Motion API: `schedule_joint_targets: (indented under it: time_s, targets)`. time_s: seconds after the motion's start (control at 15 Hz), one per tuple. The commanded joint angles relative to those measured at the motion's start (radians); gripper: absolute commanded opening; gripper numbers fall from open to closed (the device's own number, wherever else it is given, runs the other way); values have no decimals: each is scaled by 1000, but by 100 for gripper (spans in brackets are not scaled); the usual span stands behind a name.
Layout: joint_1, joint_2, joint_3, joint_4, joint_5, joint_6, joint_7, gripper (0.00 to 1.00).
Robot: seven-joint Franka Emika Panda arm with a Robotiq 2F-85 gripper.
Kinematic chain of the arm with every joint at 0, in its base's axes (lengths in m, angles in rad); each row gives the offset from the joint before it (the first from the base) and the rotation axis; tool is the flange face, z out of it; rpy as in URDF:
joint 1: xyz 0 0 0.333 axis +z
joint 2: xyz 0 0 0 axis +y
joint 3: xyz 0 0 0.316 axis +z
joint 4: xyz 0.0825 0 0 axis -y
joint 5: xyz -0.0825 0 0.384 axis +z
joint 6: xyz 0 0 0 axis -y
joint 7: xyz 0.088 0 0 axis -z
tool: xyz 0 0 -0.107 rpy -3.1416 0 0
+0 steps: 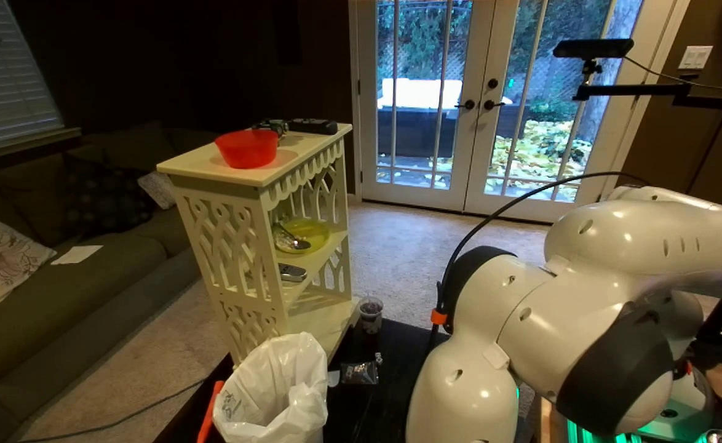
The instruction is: Pick up the remote, then place it next to the yellow plate
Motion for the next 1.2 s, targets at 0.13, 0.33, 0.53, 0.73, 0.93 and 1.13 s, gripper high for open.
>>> schedule_joint_targets:
  time_s: [0.13,0.33,0.53,0.73,0.93,1.13]
  targets:
    - [2,66,-37,97,28,-60,56,100]
    - [-30,88,-24,129,16,-116,63,100]
    - [-56,114,-13,163,6,-149,55,75]
    - [-76,128,0,182,2,-160,50,59]
    - [-135,111,54,165,-9,-149,-17,40]
    - [-245,68,140,94,-2,-142,-135,38]
